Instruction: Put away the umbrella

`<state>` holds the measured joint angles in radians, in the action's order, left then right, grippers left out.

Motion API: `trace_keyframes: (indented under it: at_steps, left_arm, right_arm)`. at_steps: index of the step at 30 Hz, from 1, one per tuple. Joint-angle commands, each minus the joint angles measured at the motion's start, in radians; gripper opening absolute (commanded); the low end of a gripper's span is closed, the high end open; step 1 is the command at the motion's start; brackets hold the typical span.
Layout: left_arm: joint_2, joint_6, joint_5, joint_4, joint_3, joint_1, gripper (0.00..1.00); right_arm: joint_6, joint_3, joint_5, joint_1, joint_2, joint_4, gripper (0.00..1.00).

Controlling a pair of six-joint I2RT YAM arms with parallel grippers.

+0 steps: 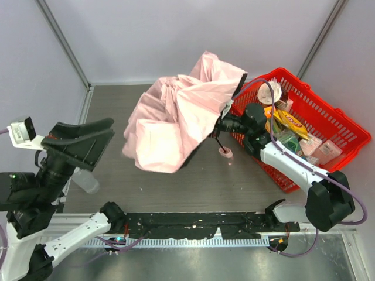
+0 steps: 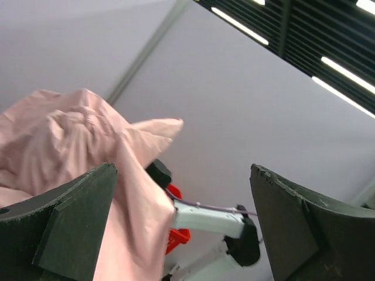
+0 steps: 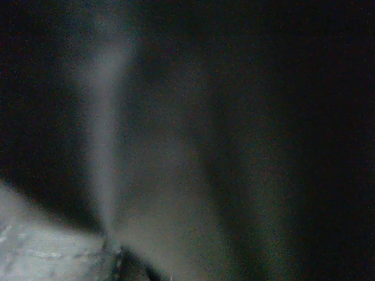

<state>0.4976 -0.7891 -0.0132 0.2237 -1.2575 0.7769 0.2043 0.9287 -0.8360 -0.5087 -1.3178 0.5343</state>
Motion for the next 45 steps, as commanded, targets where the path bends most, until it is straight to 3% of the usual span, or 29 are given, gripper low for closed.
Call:
trace_keyframes:
  at_steps: [1, 4, 8, 10, 18, 22, 29, 37, 39, 45]
  left_arm:
    - [0.146, -0.015, 0.274, 0.143, 0.0, -0.002, 1.0]
    - [0.229, 0.053, 0.118, 0.04, 0.014, -0.002, 1.0]
    - [0.334, 0.12, 0.069, 0.04, -0.03, -0.004, 1.0]
    - [0.344, 0.137, 0.027, -0.03, -0.01, -0.004, 1.0]
    - [0.414, 0.156, 0.018, -0.049, -0.028, -0.004, 1.0]
    - [0.418, 0.165, -0.036, -0.161, 0.013, -0.004, 1.0]
    - [0.441, 0.151, -0.014, -0.176, 0.015, -0.005, 1.0]
    - [0.297, 0.197, 0.004, 0.037, -0.011, -0.005, 1.0]
    - [0.259, 0.195, 0.074, 0.109, -0.016, -0.005, 1.0]
    - [0.252, 0.195, -0.016, 0.077, -0.017, -0.005, 1.0]
  right_arm:
    - [0.119, -0.045, -0.173, -0.001, 0.081, 0.306, 0.0]
    - [0.246, -0.083, -0.196, -0.005, 0.088, 0.426, 0.0]
    - [0.326, -0.054, -0.23, -0.022, 0.083, 0.417, 0.0]
    - [0.316, -0.05, -0.224, -0.03, 0.092, 0.37, 0.0]
    - [0.244, -0.028, -0.178, -0.092, 0.098, 0.244, 0.0]
    - [0.158, -0.002, -0.16, -0.134, 0.092, 0.13, 0.0]
    - [0.103, 0.021, -0.155, -0.185, 0.121, 0.043, 0.0]
    - [0.047, 0.041, -0.172, -0.185, 0.17, -0.082, 0.0]
    - [0.04, 0.05, -0.181, -0.185, 0.172, -0.102, 0.0]
    - [0.055, 0.059, -0.196, -0.186, 0.161, -0.09, 0.0]
